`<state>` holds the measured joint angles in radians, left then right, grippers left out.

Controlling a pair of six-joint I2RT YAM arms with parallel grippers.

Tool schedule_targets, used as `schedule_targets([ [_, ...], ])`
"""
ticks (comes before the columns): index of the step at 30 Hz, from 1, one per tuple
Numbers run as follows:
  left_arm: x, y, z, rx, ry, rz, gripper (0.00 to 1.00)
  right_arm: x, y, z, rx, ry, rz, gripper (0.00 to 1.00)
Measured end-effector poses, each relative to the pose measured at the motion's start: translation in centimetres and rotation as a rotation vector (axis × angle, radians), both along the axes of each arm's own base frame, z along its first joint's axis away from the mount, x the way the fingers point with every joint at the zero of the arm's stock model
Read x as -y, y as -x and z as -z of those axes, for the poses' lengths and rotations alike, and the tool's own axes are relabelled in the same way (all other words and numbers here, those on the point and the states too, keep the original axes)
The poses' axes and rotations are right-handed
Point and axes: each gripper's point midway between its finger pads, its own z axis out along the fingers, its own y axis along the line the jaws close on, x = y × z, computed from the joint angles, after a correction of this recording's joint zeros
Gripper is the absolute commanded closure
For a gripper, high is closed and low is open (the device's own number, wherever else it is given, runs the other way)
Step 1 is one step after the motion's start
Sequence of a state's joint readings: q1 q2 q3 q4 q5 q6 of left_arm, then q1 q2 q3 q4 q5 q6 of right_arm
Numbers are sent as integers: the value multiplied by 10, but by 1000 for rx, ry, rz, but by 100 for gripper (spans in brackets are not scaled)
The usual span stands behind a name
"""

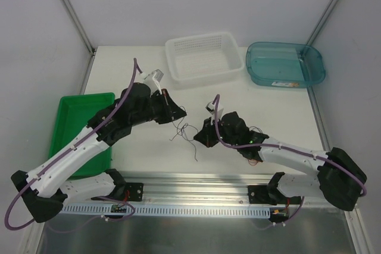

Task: Untangle the cables
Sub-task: Untie the cable.

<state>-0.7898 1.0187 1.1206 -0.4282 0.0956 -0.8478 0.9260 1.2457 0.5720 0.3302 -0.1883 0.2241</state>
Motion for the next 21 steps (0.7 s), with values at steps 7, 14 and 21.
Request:
schedule_targets([
  [7,-69,-21,10,34,-60,-206,100,72,-38,-27,73,29,244,99],
  [14,-140,-30,20,72,-189,-419,100,162,-51,-23,46,154,487,99],
  [21,-197,-31,44,42,-435,-571,100,222,-54,-58,14,196,667,99],
])
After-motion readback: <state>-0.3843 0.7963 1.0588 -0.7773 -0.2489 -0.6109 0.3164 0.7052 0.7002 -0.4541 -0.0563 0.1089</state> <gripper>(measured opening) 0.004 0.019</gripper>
